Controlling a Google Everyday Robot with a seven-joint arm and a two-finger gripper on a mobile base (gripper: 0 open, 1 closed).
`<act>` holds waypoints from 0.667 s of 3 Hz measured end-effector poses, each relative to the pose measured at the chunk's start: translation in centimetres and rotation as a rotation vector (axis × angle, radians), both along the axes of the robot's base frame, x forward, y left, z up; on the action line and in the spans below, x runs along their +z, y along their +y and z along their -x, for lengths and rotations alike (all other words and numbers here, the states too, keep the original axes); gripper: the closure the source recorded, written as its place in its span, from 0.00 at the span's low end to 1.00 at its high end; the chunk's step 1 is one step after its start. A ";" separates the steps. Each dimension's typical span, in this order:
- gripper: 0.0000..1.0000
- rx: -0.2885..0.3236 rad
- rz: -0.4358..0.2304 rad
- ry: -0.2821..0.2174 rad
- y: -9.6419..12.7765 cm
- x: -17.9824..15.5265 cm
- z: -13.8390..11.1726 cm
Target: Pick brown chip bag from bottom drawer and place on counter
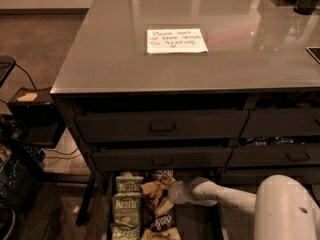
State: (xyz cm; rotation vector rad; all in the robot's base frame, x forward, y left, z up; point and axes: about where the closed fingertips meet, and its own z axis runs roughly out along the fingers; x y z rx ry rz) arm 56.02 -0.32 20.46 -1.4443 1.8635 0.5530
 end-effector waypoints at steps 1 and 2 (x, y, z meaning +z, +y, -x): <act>0.00 -0.005 0.022 0.075 -0.1 -1.9 -0.1; 0.19 -0.009 0.032 0.148 -0.2 -3.2 0.4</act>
Offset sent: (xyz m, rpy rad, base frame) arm -0.0063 -0.0068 -0.0455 -0.0485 0.2311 -0.0211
